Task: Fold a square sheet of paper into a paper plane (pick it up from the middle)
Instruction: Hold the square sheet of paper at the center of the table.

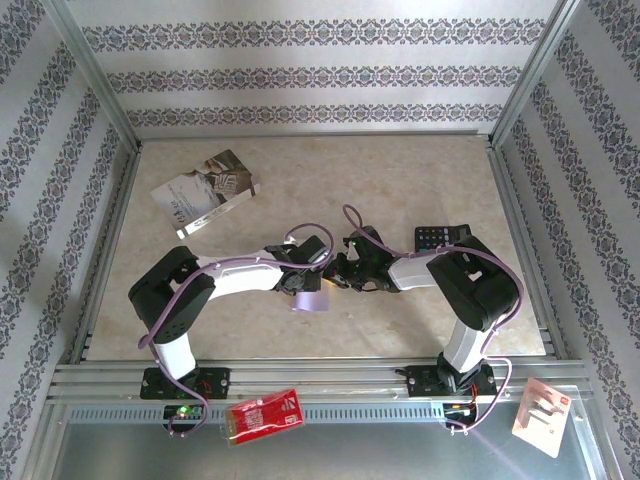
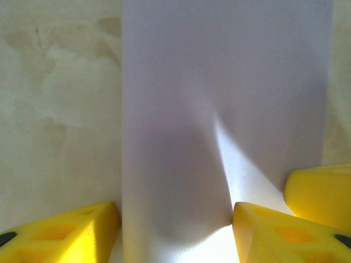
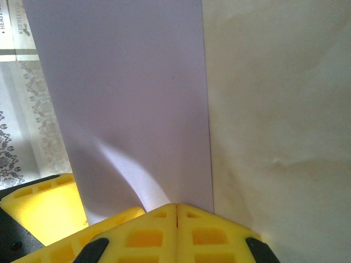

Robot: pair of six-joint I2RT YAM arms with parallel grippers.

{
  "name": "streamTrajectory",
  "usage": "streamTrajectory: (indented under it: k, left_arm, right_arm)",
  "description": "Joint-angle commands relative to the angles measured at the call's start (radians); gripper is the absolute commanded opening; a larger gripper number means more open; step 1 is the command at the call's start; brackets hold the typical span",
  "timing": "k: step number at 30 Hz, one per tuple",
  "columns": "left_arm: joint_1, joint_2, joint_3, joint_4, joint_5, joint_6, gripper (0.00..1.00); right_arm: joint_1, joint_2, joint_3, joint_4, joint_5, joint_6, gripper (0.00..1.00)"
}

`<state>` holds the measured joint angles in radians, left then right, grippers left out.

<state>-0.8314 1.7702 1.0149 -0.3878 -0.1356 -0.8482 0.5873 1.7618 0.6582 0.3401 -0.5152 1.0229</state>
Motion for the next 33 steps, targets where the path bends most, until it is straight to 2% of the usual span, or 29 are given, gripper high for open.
streamTrajectory:
  k: [1, 7, 14, 23, 27, 33]
  left_arm:
    - [0.002, -0.049, -0.002, -0.043, -0.016, 0.011, 0.59]
    - [0.011, -0.064, -0.006, -0.043, -0.001, 0.011, 0.58]
    - [0.019, -0.014, -0.010, -0.011, 0.046, 0.005, 0.55]
    - [0.031, -0.002, -0.048, 0.018, 0.045, -0.003, 0.43]
    - [0.031, 0.001, -0.066, 0.032, 0.048, -0.012, 0.40]
    - [0.031, 0.005, -0.078, 0.050, 0.057, -0.019, 0.40]
  right_arm:
    - [0.006, 0.043, -0.051, -0.197, 0.079, -0.021, 0.00]
    - [0.005, 0.051, -0.051, -0.199, 0.082, -0.025, 0.00]
    - [0.006, 0.052, -0.047, -0.199, 0.073, -0.028, 0.00]
    - [-0.003, -0.005, 0.007, -0.186, 0.010, -0.079, 0.01]
    - [-0.031, -0.067, 0.051, -0.168, -0.062, -0.093, 0.04]
    - [-0.117, -0.169, 0.032, -0.196, -0.088, -0.102, 0.05]
